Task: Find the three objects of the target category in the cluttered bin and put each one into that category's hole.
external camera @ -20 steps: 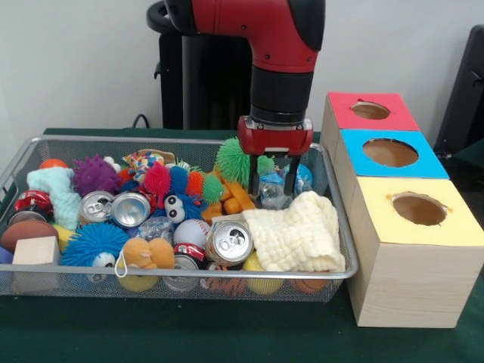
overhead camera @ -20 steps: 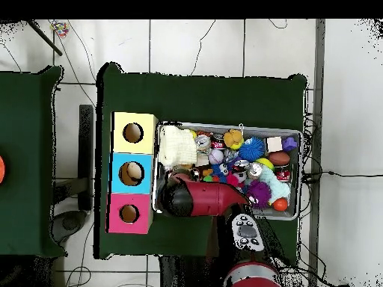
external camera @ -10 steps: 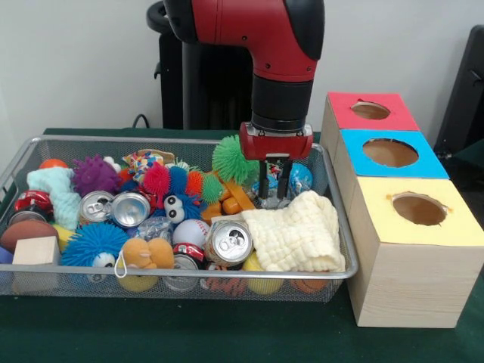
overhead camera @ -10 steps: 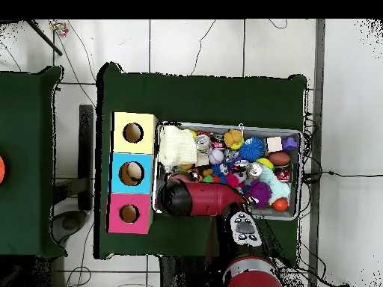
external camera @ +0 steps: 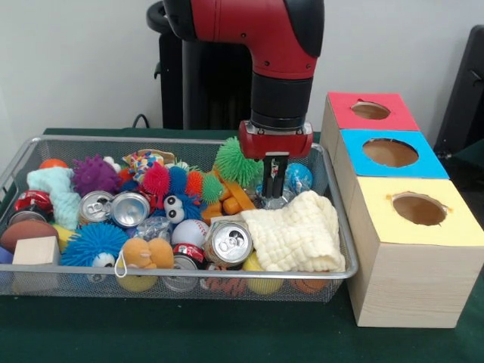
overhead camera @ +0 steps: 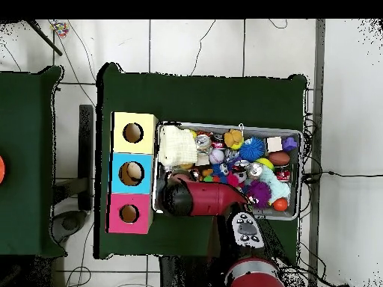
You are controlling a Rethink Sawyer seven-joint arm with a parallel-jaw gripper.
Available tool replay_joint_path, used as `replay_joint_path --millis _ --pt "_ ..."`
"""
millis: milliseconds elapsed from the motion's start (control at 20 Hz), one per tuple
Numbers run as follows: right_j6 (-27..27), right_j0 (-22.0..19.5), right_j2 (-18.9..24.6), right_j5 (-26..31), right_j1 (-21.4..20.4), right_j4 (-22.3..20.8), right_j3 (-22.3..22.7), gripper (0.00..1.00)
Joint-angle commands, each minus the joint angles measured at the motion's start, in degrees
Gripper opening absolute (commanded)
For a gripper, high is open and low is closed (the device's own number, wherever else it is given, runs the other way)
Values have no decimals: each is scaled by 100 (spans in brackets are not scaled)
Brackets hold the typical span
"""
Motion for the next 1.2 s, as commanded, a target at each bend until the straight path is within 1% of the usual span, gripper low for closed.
replay_joint_path --millis 50,100,250,300,450,650,950,1000,1150,1200 --pt "782 -252 364 -85 56 -5 -50 0" --pt "790 -268 361 -138 62 -33 1 0" --pt "729 -293 392 1 59 -21 -42 0" --pt "704 -307 407 45 60 -23 -45 100" --pt "746 -282 410 18 87 24 -132 100" --pt "714 -277 413 120 23 30 -126 100" --pt "751 -204 340 65 88 23 -150 100" --pt "767 -145 269 39 104 11 -166 100" --pt "936 289 -266 -219 240 -5 -372 100" --pt "985 373 -370 -279 284 16 -397 100"
